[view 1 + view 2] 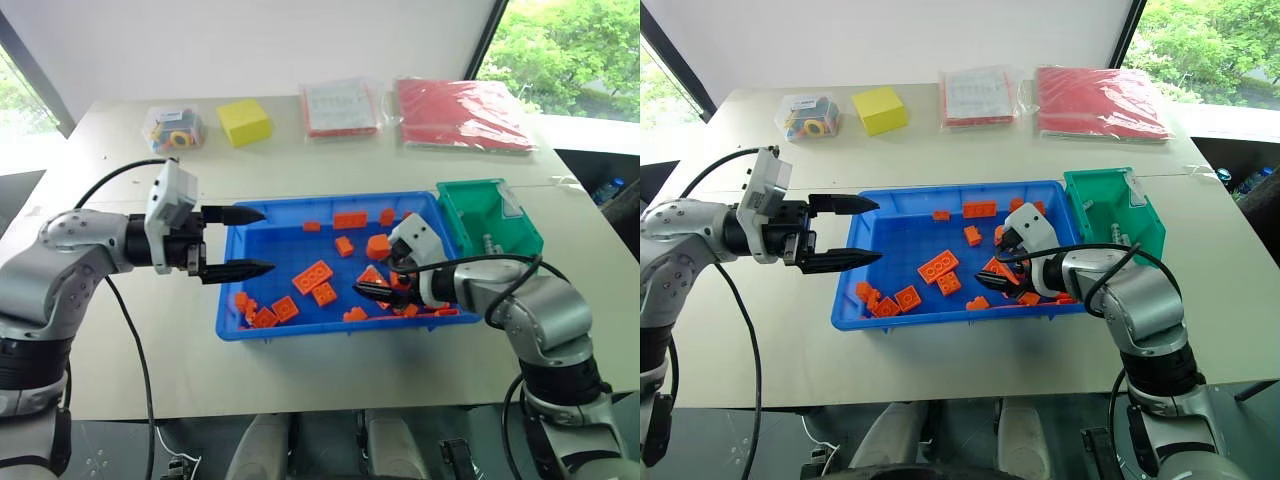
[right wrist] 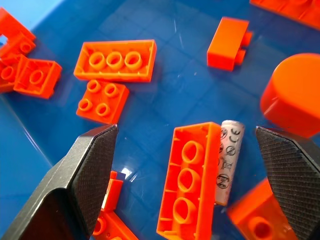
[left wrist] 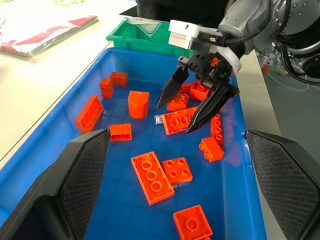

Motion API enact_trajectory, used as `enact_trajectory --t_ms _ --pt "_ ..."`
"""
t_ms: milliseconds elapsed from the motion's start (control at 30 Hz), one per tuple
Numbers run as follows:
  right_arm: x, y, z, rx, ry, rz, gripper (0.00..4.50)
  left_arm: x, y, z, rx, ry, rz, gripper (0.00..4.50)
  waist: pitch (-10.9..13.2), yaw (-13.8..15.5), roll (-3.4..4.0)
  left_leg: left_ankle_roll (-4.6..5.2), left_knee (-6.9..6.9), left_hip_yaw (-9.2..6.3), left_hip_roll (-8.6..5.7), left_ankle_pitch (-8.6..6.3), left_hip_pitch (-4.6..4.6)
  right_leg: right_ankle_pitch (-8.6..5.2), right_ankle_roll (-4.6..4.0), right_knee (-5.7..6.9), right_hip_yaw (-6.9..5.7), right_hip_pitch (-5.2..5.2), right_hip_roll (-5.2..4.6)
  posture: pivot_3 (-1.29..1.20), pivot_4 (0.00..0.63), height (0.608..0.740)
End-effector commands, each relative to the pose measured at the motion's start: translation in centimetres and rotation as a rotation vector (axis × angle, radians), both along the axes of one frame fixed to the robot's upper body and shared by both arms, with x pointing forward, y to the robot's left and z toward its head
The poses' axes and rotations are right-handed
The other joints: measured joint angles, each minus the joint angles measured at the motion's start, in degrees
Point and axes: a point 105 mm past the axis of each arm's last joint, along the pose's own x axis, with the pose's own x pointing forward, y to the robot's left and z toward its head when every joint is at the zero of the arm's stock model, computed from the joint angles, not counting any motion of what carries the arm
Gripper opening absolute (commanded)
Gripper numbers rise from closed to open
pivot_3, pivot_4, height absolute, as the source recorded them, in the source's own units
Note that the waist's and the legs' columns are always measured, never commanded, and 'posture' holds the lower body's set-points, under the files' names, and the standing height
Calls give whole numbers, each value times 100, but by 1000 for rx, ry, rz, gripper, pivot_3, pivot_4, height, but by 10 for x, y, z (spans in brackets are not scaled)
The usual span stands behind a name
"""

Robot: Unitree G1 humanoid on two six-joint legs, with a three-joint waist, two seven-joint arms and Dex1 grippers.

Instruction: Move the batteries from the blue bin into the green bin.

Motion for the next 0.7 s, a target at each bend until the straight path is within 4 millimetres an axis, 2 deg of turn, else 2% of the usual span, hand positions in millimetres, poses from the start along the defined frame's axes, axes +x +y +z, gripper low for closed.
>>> enact_trajectory --t_ms 33,133,167,367,567,700 --pt "-2 3 3 0 -20 29 4468 -4 3 11 2 -52 13 4500 0 1 0 0 1 0 0 0 0 0 0 0 0 1 0 0 150 736" --pt "-8 5 1 -12 -16 64 3615 -5 4 11 2 -53 23 4500 0 2 0 0 2 0 0 0 0 0 0 0 -2 2 0 0 150 736" --pt "-10 5 1 -15 -17 73 3187 -5 4 11 2 -53 25 4500 0 3 0 0 2 0 0 0 0 0 0 0 -2 2 0 0 150 736" --pt "-9 4 5 -40 -43 87 66 -6 5 11 -1 -56 35 4500 0 3 0 0 3 0 0 0 0 0 0 0 -2 2 0 0 150 736" --pt "-4 8 15 -41 -87 96 26 -4 6 11 -1 -59 35 4500 0 1 0 0 3 0 1 0 0 0 0 0 -2 2 1 0 150 736" --pt "4 31 21 0 -111 143 26 -2 4 12 -2 -65 31 4500 0 -11 0 0 2 0 2 0 1 0 0 0 -2 1 2 0 150 736"
